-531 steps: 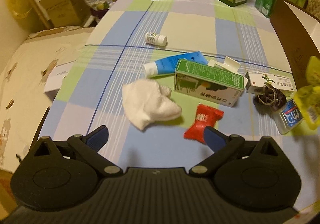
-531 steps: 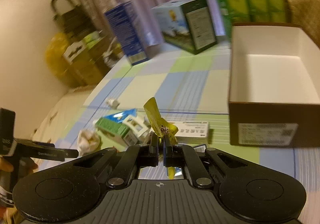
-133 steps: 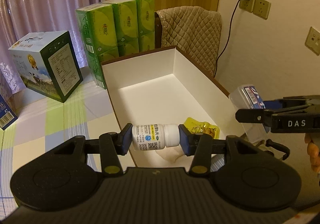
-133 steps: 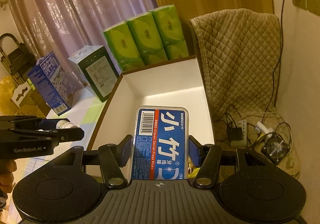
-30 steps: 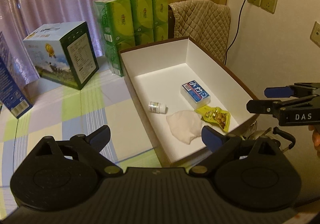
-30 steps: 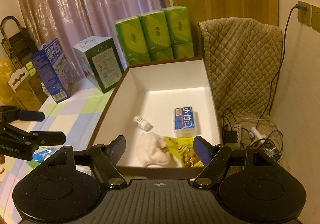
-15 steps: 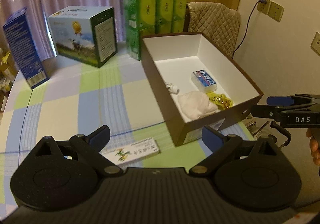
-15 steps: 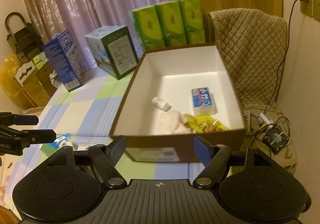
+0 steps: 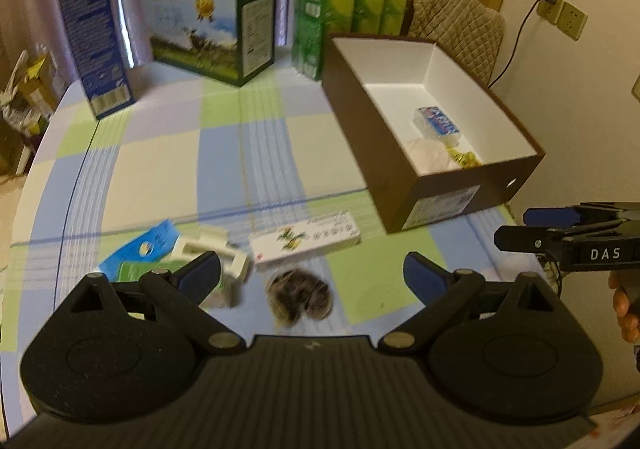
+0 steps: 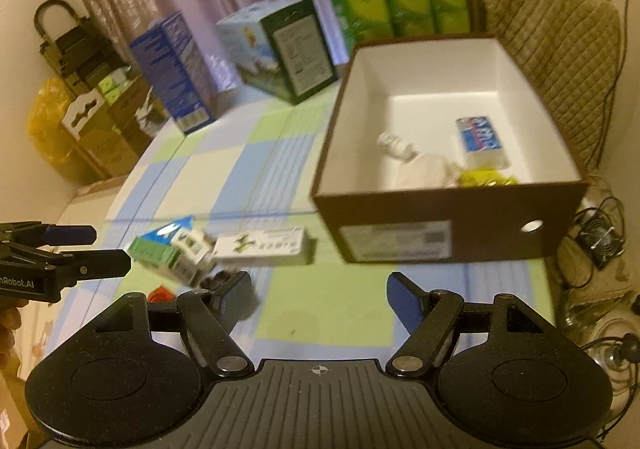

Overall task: Organize objects
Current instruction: 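Withdraw both tools from the box toward the loose items on the table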

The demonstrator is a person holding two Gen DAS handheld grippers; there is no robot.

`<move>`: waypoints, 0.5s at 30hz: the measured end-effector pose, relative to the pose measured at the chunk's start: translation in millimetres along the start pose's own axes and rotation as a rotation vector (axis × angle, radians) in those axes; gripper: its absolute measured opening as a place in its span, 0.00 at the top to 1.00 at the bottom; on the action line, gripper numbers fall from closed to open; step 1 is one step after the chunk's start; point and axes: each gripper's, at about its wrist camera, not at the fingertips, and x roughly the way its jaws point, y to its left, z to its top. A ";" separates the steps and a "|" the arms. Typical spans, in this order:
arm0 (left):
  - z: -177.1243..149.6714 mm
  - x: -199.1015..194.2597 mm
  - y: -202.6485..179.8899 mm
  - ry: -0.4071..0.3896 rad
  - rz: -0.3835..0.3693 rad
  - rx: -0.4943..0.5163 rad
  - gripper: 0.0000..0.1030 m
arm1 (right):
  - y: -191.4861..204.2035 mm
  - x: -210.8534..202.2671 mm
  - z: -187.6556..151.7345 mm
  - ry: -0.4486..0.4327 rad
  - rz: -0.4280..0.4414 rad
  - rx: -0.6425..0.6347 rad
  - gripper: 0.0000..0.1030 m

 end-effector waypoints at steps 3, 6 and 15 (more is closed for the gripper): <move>-9.2 -2.5 14.5 0.015 0.006 -0.019 0.06 | 14.0 9.8 -5.0 0.018 0.012 -0.017 0.30; -17.2 -4.5 26.9 0.026 0.009 -0.038 0.06 | 30.0 19.7 -8.2 0.034 0.034 -0.043 0.30; -40.3 -10.7 63.9 0.052 0.026 -0.089 0.07 | 73.5 54.6 -23.5 0.093 0.054 -0.106 0.30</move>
